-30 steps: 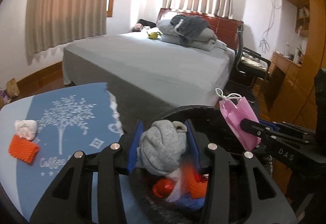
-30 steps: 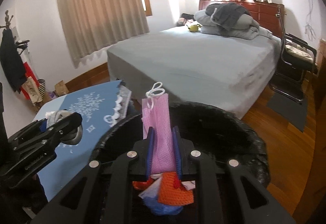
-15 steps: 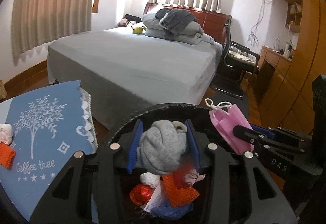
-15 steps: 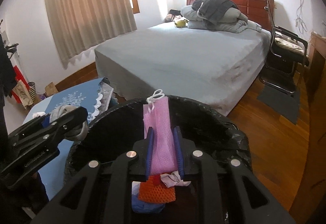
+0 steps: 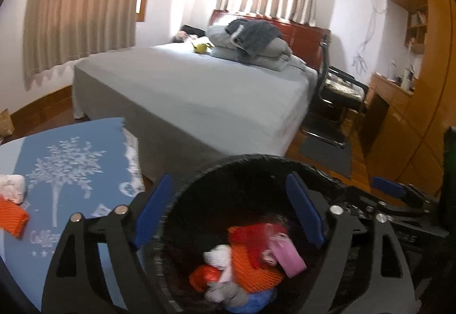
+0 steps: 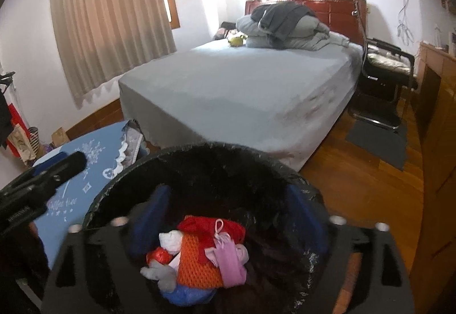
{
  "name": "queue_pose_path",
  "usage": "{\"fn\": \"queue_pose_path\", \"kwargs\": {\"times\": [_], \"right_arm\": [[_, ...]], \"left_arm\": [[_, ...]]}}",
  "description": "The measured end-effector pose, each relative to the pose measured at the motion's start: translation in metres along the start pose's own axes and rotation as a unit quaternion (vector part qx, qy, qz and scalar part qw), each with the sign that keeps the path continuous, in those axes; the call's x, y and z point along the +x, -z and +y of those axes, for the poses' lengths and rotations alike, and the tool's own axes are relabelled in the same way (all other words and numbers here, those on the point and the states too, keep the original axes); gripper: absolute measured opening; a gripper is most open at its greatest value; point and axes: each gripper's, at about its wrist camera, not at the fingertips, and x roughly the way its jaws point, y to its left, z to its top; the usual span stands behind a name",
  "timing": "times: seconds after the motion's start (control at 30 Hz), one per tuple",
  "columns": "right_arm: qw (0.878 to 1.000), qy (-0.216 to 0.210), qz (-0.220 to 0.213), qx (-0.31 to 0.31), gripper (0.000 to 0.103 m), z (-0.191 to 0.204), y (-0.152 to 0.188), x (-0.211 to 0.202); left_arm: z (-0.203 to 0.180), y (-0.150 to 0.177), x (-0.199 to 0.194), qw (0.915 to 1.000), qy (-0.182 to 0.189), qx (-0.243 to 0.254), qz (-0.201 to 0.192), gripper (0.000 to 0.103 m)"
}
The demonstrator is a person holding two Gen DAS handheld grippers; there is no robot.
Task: Collect trash
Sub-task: 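Move both open tools back toward the orange pad and white bag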
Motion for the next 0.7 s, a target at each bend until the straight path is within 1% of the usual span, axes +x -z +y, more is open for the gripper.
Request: {"fn": "queue_pose_path", "kwargs": {"times": [0.03,0.2,0.3,0.53,0.7], "right_arm": [[1.0,0.0,-0.004,0.001,0.097,0.001,0.0,-0.002],[1.0,-0.015,-0.011,-0.007,0.097,0.015,-0.005,-0.007],[0.999,-0.027,-0.013,-0.014,0.097,0.029,-0.007,-0.008],[0.997,-0.063,-0.008,-0.037,0.097,0.074,-0.007,-0.001],[0.994,-0.095,0.0,-0.062,0.097,0.118,-0.006,0.009]], "left_arm": [[0.004,-0.001,-0.004,1.0,-0.007,-0.001,-0.004,0.086],[0.038,-0.007,-0.032,0.9983,-0.053,-0.009,-0.023,0.088],[0.06,-0.009,-0.05,0.9959,-0.083,-0.015,-0.032,0.089],[0.111,0.0,-0.087,0.9879,-0.145,-0.039,-0.038,0.089],[0.146,0.011,-0.105,0.9813,-0.18,-0.06,-0.033,0.089]]}}
